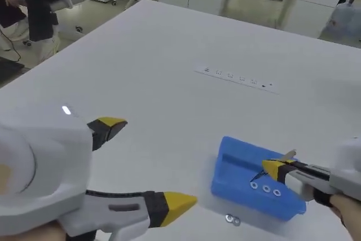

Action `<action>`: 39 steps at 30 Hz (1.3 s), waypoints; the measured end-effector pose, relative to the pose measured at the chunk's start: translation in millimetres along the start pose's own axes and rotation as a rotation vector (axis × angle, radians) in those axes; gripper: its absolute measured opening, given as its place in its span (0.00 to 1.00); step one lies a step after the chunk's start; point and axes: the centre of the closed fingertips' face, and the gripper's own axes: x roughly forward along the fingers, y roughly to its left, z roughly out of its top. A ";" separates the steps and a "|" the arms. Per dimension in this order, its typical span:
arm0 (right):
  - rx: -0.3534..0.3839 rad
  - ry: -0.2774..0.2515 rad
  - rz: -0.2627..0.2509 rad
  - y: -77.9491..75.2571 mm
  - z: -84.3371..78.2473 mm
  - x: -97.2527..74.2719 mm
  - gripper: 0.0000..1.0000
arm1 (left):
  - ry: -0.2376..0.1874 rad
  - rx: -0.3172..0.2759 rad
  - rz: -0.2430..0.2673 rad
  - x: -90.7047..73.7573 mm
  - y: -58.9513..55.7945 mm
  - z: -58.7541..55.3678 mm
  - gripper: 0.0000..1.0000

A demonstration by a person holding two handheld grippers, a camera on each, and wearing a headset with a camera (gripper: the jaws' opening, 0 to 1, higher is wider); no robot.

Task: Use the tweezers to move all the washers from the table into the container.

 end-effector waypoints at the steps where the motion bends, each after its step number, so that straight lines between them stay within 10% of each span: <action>1: -0.002 -0.019 0.009 4.6 4.7 -4.0 0.03 | -0.001 -0.004 0.000 -0.2 0.0 0.0 0.91; 12: -0.005 -0.033 0.181 61.2 4.5 -29.6 0.03 | 0.011 -0.004 -0.017 1.0 -3.2 -5.4 0.91; 23: -0.066 0.133 0.192 59.2 -48.1 -11.2 0.03 | 0.014 -0.001 -0.027 1.6 -4.7 -5.9 0.91; 39: -0.226 0.197 0.209 66.5 -62.3 -2.2 0.03 | 0.030 0.002 -0.023 2.0 -3.1 -9.7 0.91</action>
